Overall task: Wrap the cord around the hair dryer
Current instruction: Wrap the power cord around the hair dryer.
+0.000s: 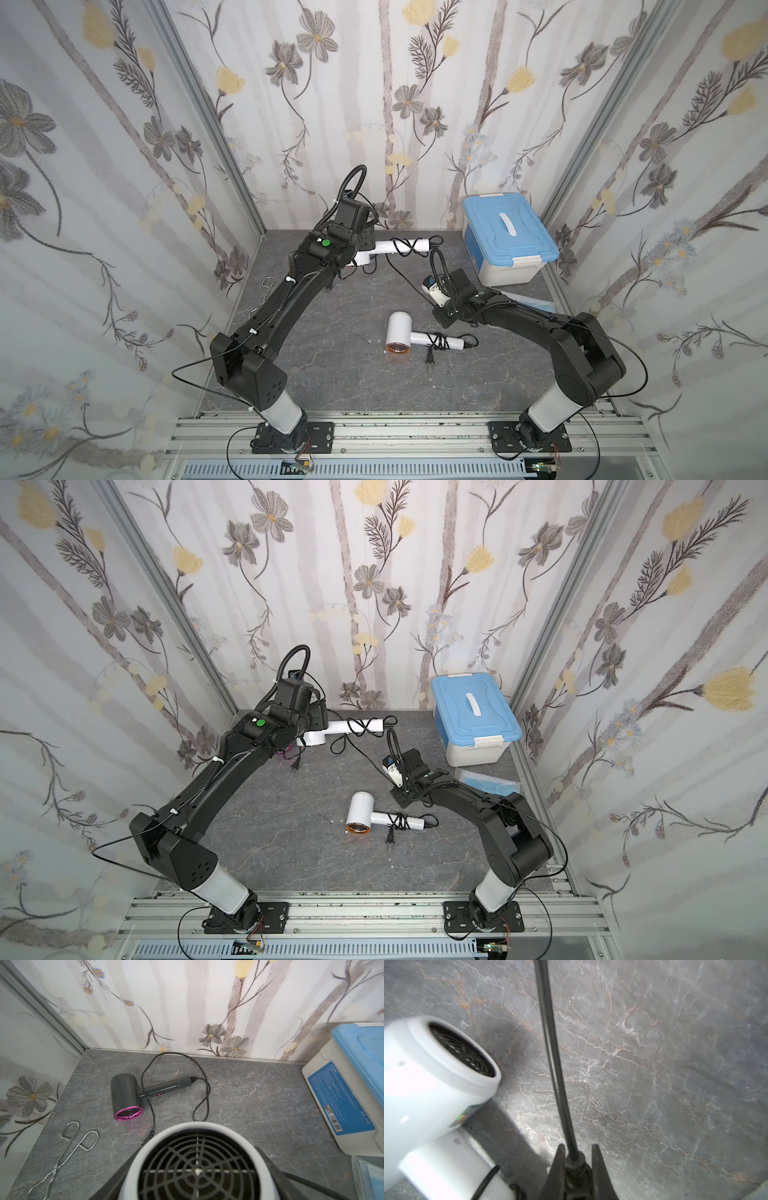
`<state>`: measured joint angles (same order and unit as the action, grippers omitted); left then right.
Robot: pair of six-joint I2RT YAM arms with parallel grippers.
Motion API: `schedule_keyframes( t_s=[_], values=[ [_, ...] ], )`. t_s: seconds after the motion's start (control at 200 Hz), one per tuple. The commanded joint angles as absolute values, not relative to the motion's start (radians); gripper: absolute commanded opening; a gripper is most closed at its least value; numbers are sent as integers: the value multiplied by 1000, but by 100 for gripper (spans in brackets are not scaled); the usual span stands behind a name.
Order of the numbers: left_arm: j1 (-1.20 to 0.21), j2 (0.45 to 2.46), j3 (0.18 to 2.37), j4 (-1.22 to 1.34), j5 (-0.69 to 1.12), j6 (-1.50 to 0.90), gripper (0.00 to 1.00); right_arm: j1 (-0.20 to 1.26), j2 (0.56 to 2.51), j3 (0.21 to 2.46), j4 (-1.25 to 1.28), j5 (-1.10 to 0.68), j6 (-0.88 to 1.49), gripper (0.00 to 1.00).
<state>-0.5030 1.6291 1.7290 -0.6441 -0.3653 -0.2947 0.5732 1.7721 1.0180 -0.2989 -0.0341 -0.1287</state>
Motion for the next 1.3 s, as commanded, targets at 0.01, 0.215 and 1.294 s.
schedule_keyframes(
  t_s=[0.01, 0.215, 1.294],
  values=[
    [-502, 1667, 1718, -521, -472, -326, 0, 641, 1726, 1072, -273, 39, -169, 0],
    [-489, 1748, 1683, -464, -512, -343, 0, 752, 1491, 1092, -272, 114, -202, 0],
    [-542, 1731, 1503, -431, -327, -99, 0, 646, 1780, 1977, -337, 174, -522, 0]
  ],
)
